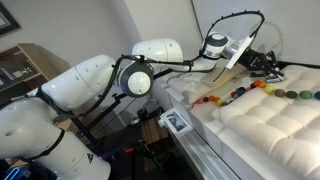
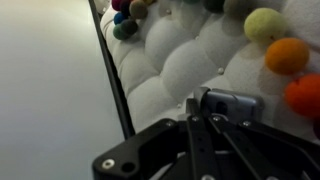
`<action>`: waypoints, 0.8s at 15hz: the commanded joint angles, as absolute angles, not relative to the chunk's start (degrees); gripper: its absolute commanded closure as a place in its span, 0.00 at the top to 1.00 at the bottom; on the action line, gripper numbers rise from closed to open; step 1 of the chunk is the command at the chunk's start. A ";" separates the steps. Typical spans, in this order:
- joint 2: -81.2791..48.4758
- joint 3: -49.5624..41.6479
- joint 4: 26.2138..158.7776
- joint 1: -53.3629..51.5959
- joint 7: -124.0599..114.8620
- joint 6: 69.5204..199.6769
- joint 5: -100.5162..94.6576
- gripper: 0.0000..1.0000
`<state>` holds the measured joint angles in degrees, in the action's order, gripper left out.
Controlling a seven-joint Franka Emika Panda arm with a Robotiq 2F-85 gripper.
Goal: Open the flip phone
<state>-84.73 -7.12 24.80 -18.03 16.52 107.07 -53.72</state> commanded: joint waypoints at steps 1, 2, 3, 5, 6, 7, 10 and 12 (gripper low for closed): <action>-84.73 -5.85 23.70 -17.27 23.02 110.73 -48.50 0.00; -84.73 -5.33 23.44 -17.03 25.07 112.45 -46.91 0.00; -84.72 -5.07 22.75 -16.96 27.47 113.86 -45.20 0.00; -84.60 -4.60 21.28 -16.99 33.09 115.93 -41.34 0.00; -84.23 -4.19 21.05 -17.11 35.83 116.77 -39.07 0.00; -83.84 -3.67 20.73 -17.28 38.86 117.48 -36.62 0.00; -82.20 -0.20 20.92 -17.23 42.56 117.68 -33.89 0.00; -81.27 -8.00 21.70 -19.36 31.12 116.86 -32.83 0.00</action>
